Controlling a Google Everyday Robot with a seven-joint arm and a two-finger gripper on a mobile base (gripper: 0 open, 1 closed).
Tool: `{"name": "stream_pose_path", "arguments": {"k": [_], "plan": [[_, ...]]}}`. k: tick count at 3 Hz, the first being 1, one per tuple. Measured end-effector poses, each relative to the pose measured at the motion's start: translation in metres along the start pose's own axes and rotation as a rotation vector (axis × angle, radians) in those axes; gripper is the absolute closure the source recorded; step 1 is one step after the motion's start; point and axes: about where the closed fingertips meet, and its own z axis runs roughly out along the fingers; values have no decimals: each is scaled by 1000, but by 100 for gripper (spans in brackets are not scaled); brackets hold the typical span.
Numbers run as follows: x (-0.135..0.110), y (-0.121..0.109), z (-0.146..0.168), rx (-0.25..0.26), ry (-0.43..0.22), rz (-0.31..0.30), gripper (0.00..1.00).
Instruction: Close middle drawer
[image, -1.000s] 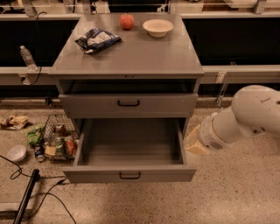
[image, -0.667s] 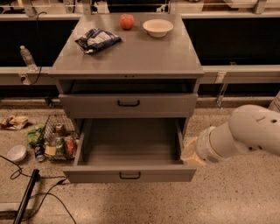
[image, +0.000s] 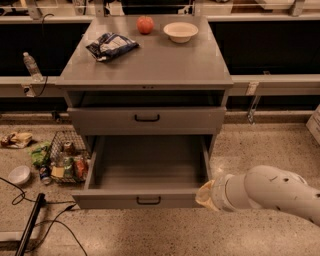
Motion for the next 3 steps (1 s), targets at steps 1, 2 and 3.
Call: {"name": "stream_pose_path", "arguments": {"k": [1, 2, 3], "plan": [[-6, -12, -4, 39, -13, 2, 100], [4, -6, 12, 12, 19, -10, 100], [23, -6, 34, 11, 51, -7, 100]]}}
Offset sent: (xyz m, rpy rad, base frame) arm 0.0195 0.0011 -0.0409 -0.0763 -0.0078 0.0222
